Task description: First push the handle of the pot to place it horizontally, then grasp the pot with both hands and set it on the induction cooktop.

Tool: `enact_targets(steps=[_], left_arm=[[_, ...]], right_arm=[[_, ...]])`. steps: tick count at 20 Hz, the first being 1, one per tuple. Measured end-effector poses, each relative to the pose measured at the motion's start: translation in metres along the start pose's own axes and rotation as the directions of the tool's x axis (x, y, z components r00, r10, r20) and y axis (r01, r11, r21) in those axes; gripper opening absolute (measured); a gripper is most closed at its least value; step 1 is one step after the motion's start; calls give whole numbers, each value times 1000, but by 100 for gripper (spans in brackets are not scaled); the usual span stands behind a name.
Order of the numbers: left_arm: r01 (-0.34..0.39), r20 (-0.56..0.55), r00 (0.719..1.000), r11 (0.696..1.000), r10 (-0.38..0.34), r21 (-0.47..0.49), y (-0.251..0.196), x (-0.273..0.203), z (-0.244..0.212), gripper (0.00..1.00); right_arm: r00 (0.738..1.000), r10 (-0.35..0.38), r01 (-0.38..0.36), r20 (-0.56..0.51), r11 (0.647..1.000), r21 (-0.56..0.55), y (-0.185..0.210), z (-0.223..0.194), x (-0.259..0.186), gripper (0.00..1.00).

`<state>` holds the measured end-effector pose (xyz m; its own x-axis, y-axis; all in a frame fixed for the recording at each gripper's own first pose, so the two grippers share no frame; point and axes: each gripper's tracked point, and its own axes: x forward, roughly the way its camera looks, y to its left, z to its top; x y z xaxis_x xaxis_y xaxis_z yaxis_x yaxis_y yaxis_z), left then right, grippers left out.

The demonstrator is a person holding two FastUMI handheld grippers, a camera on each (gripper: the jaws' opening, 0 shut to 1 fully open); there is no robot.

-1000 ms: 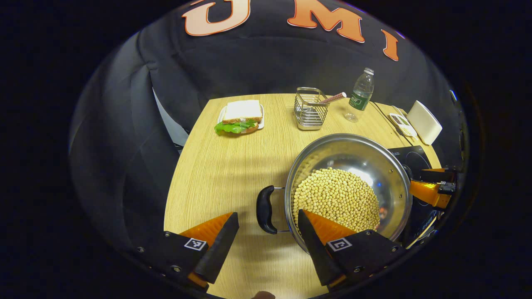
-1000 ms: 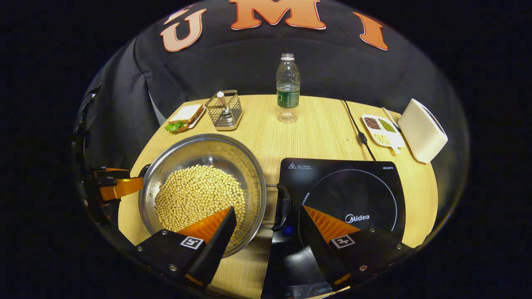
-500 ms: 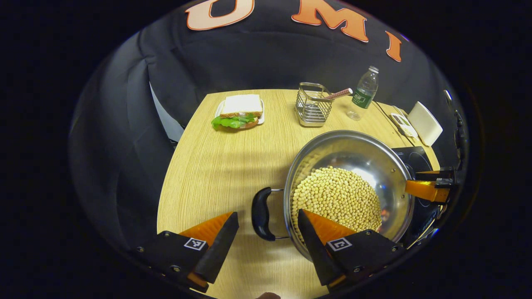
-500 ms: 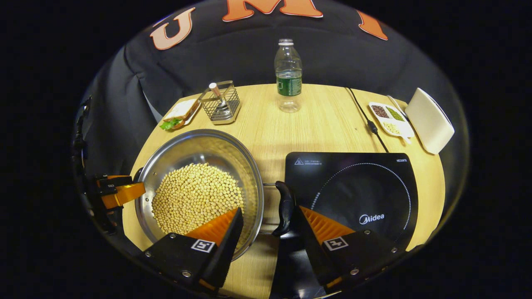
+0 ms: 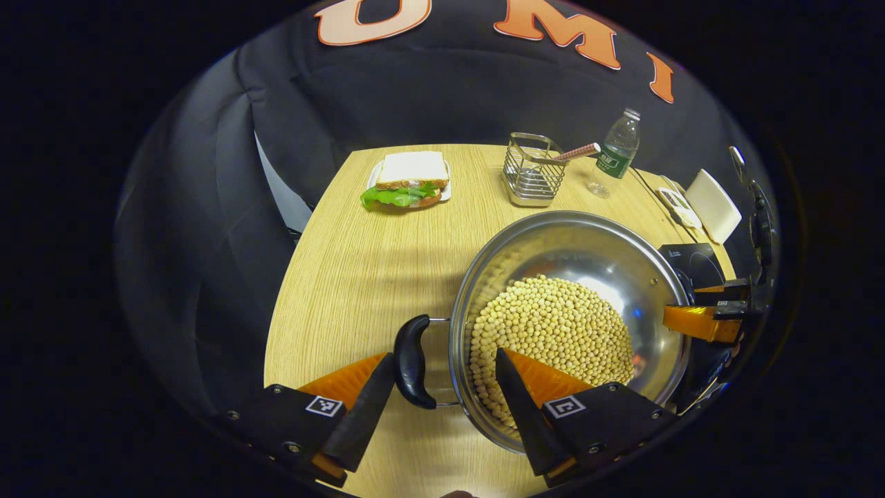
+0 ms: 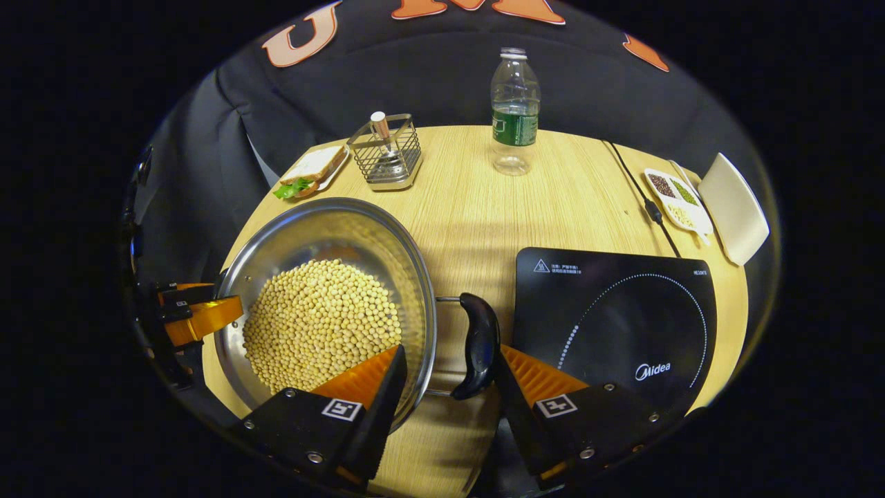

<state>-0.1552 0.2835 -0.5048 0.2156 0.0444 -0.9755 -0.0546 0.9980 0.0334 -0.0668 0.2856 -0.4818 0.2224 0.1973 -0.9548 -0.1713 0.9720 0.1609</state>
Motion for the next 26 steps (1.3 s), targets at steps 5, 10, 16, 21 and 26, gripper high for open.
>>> enact_targets(steps=[5, 10, 16, 21, 26], left_arm=[[-11, -15, 1000, 999, 11, -53, 0, 12, -8, 90], [-44, 31, 998, 989, 49, -144, 8, 25, -9, 90], [-67, 94, 991, 971, 91, -228, 12, 26, -8, 75], [-91, 124, 984, 958, 129, -273, 13, 24, -1, 66], [-107, 170, 973, 960, 154, -260, 17, 20, 21, 64]], right_arm=[[999, -27, 27, 36, 1000, -4, -1, 5, 10, 76], [992, -64, 69, 105, 996, -51, -6, 11, 17, 76], [994, -53, 55, 93, 998, -16, -7, 10, 22, 69], [999, -38, 35, 37, 997, 75, -6, 4, 24, 54], [999, -26, 22, 36, 993, 118, -9, 11, 19, 48]])
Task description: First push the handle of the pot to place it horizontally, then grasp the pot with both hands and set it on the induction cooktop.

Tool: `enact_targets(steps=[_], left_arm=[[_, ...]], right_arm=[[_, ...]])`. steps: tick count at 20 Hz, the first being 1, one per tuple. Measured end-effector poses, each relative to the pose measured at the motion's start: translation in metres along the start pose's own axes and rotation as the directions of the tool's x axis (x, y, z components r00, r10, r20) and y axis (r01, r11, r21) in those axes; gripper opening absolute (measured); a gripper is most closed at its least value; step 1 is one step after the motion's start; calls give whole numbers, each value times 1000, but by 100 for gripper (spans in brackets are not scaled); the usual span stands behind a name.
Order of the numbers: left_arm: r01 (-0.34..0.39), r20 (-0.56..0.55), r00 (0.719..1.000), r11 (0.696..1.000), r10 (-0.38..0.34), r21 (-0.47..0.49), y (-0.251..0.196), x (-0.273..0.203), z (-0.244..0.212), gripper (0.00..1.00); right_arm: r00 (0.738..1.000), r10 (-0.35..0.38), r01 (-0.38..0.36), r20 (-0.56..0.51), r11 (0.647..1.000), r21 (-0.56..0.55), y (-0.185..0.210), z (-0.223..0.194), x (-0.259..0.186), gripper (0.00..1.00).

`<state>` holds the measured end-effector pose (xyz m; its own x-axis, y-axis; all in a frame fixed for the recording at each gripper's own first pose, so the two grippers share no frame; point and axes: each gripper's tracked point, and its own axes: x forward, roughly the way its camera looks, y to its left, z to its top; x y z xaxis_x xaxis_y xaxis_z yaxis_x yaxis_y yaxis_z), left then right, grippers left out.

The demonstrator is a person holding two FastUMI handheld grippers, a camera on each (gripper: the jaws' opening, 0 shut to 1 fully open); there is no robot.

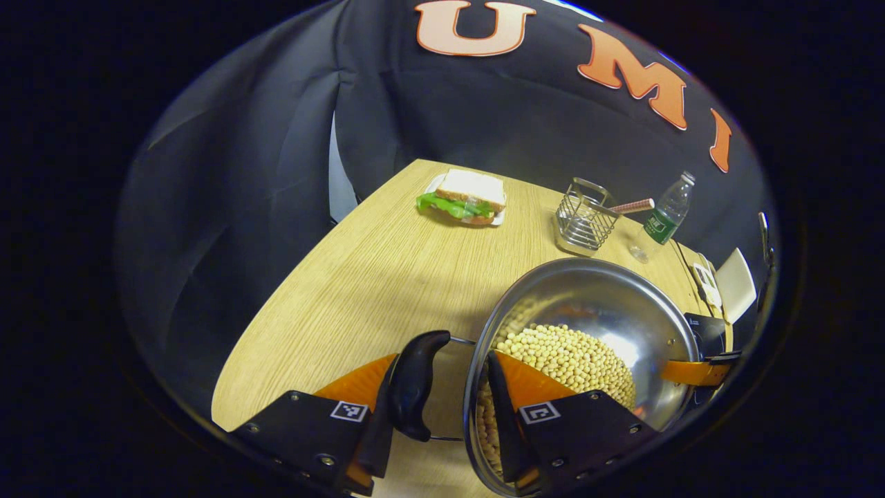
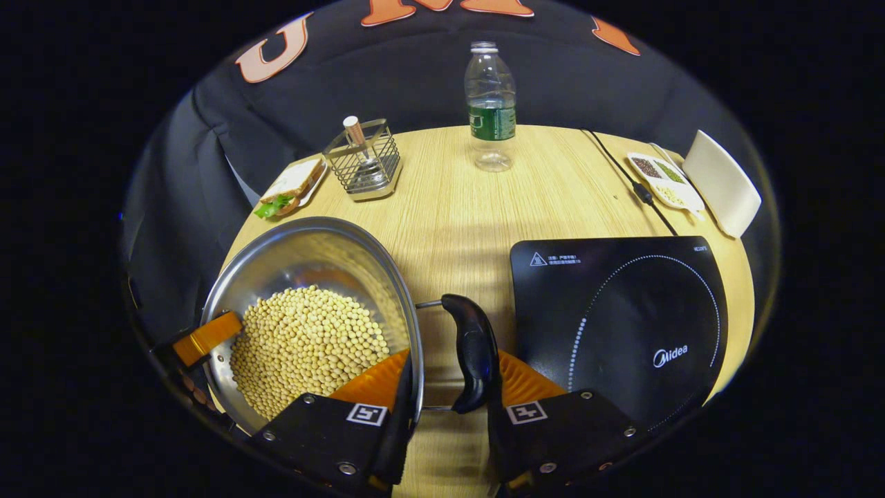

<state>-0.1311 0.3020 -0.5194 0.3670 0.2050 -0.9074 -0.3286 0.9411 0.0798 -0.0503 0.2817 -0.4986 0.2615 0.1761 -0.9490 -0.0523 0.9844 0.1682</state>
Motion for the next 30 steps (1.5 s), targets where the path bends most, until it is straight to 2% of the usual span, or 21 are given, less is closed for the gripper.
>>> enact_targets(steps=[9, 10, 11, 12, 13, 17, 22, 30], left_arm=[[34, 75, 996, 997, -39, 73, 8, -7, 12, 63], [41, 82, 996, 996, -47, 81, 9, -5, 11, 61], [47, 87, 995, 995, -54, 84, 8, -2, 10, 61], [52, 93, 994, 995, -61, 88, 6, 0, 9, 64], [58, 100, 993, 994, -67, 93, 6, 1, 10, 61], [76, 128, 988, 990, -91, 116, 10, -4, 17, 64], [106, 136, 983, 985, -124, 137, 7, 1, 17, 64], [144, 125, 978, 973, -168, 181, 6, 3, 32, 63]], right_arm=[[993, -17, 14, 114, 1000, 28, -18, 14, -27, 48], [992, -23, 19, 125, 999, 32, -20, 15, -32, 43], [990, -29, 25, 136, 999, 35, -23, 16, -37, 48], [988, -34, 28, 148, 999, 40, -24, 16, -41, 48], [987, -37, 31, 158, 999, 43, -25, 18, -44, 48], [980, -52, 41, 195, 997, 60, -34, 19, -59, 48], [973, -78, 61, 217, 995, 85, -41, 18, -75, 48], [967, -111, 80, 231, 987, 138, -34, 5, -74, 48]])
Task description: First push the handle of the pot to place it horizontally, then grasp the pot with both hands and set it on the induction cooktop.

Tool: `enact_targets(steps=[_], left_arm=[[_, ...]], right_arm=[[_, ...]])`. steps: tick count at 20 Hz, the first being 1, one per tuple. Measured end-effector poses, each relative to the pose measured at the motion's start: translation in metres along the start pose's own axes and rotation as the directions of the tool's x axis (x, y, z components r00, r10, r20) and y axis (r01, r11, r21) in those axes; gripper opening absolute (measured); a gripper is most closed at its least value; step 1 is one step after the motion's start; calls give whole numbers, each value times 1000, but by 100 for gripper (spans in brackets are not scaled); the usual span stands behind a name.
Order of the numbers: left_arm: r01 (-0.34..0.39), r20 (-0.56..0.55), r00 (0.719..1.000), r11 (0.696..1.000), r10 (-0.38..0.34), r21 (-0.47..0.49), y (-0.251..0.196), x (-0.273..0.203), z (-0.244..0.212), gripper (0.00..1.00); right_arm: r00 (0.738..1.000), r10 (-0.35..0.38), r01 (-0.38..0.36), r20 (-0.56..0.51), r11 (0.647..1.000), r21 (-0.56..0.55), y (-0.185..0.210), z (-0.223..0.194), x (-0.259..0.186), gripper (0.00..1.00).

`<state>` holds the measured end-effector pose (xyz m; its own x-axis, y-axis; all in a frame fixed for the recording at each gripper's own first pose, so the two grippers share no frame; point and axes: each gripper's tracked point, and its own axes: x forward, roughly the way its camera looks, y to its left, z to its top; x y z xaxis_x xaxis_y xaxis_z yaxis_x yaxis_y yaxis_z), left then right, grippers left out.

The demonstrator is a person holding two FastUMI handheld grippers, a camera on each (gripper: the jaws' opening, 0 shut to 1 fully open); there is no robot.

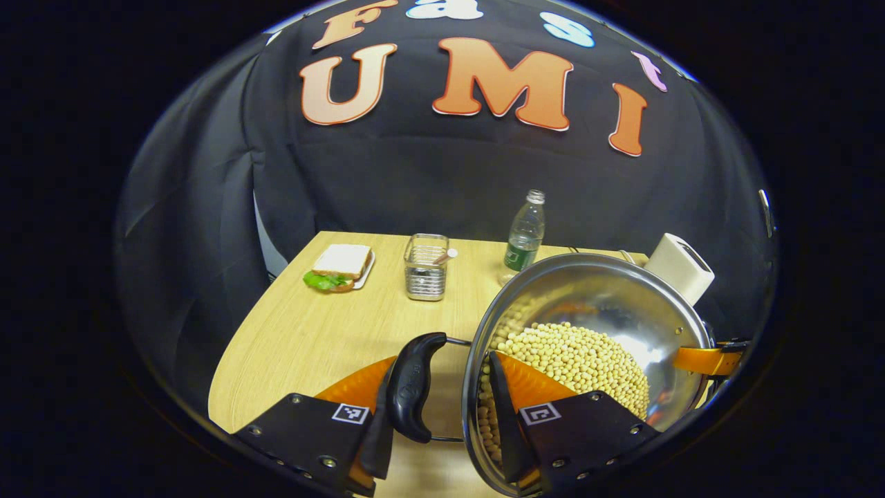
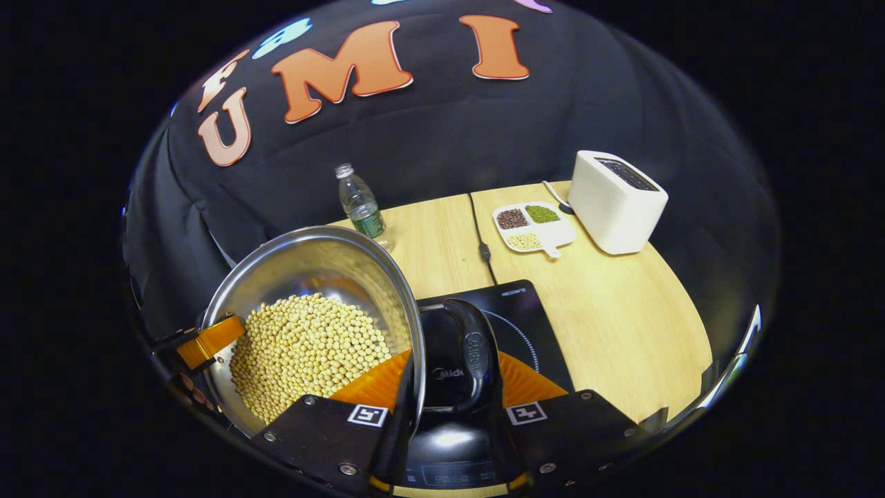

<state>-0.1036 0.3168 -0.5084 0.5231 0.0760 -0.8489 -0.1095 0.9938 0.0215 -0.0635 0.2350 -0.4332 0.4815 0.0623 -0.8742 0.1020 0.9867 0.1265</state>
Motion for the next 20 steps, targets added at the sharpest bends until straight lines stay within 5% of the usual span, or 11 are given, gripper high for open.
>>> enact_targets(steps=[20], left_arm=[[27, -94, 995, 999, -23, 39, -1, 15, 11, 64]], right_arm=[[999, -19, 20, -51, 1000, 10, 6, 1, -6, 48]])
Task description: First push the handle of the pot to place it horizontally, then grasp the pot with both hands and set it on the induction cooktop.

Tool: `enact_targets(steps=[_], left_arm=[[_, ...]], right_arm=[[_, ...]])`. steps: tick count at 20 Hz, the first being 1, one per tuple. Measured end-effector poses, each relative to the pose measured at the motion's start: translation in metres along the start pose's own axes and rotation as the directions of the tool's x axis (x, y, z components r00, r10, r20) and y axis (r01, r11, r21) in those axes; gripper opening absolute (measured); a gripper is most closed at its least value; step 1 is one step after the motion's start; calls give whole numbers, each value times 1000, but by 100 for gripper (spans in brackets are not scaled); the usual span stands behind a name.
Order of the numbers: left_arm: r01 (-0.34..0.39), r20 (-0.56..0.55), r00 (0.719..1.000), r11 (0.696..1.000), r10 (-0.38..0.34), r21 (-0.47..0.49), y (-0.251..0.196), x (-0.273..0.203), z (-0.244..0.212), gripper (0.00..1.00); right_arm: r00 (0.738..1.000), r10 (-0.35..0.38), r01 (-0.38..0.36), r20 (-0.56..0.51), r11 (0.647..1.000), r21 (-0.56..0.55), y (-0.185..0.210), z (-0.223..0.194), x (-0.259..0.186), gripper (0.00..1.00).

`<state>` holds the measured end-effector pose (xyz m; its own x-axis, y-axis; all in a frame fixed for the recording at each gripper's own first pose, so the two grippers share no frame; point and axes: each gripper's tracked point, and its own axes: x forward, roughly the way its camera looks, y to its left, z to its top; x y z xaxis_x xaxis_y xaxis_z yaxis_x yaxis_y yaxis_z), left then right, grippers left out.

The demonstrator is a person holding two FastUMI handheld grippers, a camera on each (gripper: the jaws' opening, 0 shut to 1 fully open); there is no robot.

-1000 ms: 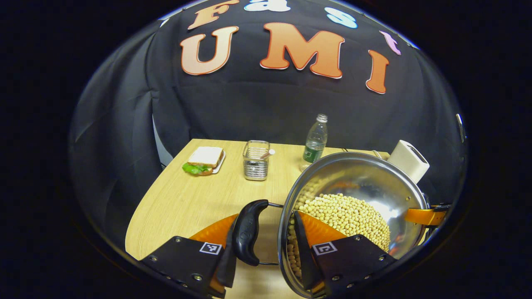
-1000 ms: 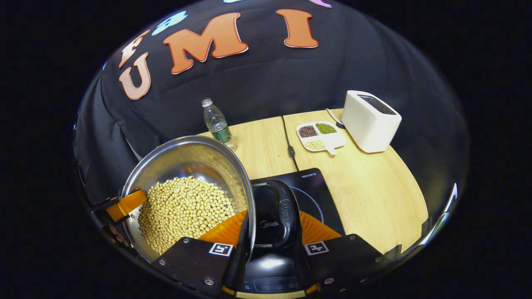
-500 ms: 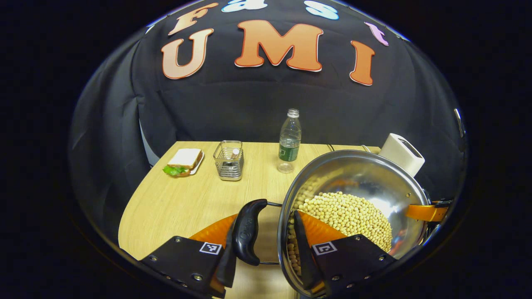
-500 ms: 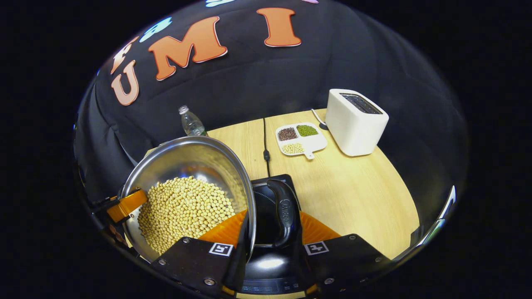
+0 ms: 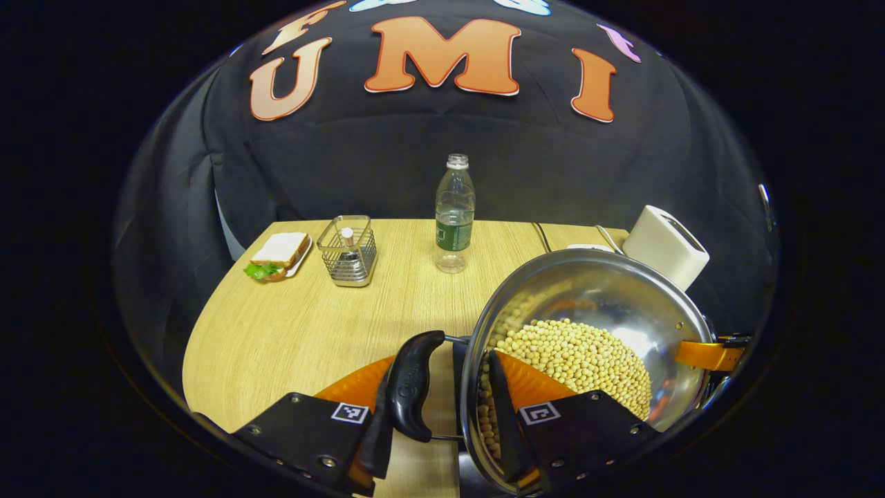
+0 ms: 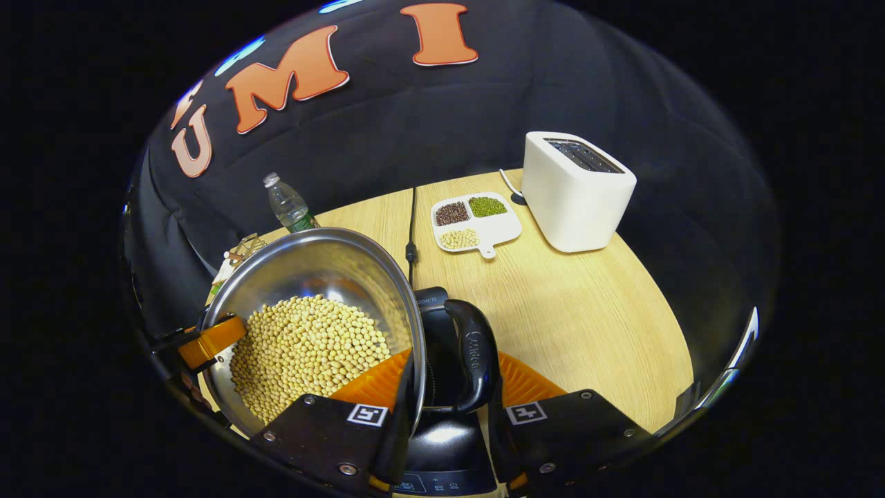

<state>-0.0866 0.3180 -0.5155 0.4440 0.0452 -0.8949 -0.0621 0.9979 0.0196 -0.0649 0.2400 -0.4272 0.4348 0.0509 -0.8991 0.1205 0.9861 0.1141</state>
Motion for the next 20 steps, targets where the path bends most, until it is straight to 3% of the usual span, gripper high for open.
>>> enact_targets(steps=[11, 16, 18, 20], left_arm=[[-9, -84, 996, 1000, 8, -5, -1, 4, 16, 64], [9, -109, 994, 999, -12, -32, 0, 6, -1, 62], [-13, -119, 993, 999, 9, -38, 1, 5, -7, 65], [-43, -116, 992, 998, 47, 35, -4, 3, -6, 73]], right_arm=[[998, 0, -1, -60, 1000, -10, -2, 5, -4, 48], [998, -8, 7, -54, 1000, -22, -5, 1, -6, 48], [998, -2, 1, -62, 1000, -18, -7, 2, -9, 52], [998, -12, 11, -55, 999, -31, -9, 6, -9, 58]])
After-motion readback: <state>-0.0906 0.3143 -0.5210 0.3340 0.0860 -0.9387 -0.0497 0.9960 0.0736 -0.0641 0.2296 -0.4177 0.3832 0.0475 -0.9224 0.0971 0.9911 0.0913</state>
